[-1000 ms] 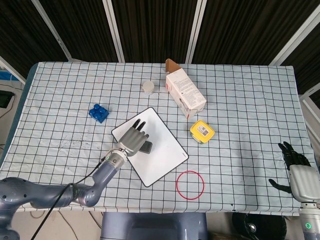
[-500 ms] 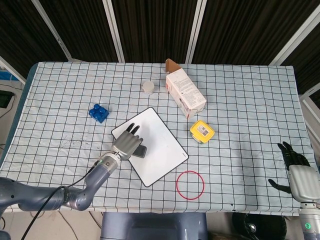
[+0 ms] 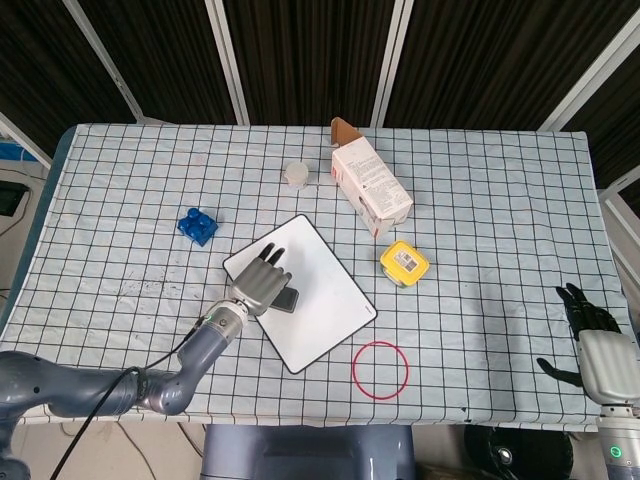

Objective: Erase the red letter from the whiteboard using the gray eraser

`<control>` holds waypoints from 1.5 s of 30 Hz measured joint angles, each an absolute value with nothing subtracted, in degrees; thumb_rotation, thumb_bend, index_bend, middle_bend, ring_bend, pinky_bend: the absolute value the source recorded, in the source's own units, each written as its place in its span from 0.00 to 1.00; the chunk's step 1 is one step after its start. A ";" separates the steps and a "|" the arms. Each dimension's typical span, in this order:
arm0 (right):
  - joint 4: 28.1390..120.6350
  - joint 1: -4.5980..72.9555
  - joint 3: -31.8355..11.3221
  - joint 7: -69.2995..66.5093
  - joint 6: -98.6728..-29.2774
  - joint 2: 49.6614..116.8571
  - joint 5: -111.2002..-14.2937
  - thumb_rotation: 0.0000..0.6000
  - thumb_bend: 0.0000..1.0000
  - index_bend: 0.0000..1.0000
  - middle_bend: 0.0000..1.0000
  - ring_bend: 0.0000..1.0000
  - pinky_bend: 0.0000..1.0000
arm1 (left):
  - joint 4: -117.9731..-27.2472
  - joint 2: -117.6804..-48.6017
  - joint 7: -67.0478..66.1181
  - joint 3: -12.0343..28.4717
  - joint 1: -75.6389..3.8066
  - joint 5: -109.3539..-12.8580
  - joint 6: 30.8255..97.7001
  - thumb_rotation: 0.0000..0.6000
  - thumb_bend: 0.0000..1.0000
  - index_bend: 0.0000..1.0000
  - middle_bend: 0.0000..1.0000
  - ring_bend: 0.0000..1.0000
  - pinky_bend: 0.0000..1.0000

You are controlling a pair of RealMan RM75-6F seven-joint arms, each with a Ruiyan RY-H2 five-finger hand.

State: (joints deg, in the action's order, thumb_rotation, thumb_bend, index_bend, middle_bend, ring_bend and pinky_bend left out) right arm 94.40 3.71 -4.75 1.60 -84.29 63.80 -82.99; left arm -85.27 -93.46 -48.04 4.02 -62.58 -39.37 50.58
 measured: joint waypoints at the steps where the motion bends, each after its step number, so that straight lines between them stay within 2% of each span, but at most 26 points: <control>1: 94.43 3.72 -4.76 1.59 -84.29 63.78 -82.99 1.00 0.05 0.08 0.08 0.19 0.21 | -84.66 -93.78 -48.10 4.15 -62.79 -39.12 50.45 1.00 0.28 0.45 0.47 0.00 0.00; 12: 94.46 3.71 -4.81 1.43 -84.26 63.78 -82.87 1.00 0.05 0.08 0.08 0.19 0.21 | -79.25 -96.37 -47.91 5.49 -64.51 -36.56 49.37 1.00 0.28 0.45 0.47 0.00 0.00; 23: 94.38 3.66 -4.78 1.36 -84.44 63.73 -83.08 1.00 0.05 0.08 0.08 0.19 0.21 | -80.11 -94.05 -47.91 5.06 -63.32 -36.35 52.42 1.00 0.28 0.44 0.47 0.00 0.00; 35: 94.46 3.60 -4.64 1.62 -84.52 63.81 -83.27 1.00 0.05 0.08 0.08 0.19 0.21 | -90.55 -83.51 -45.33 3.27 -58.44 -40.98 58.59 1.00 0.28 0.44 0.46 0.00 0.00; 45: 94.57 3.64 -4.59 1.92 -84.37 63.79 -83.21 1.00 0.05 0.08 0.08 0.19 0.21 | -102.86 -70.50 -41.69 -2.21 -50.81 -47.29 64.54 1.00 0.28 0.44 0.46 0.00 0.00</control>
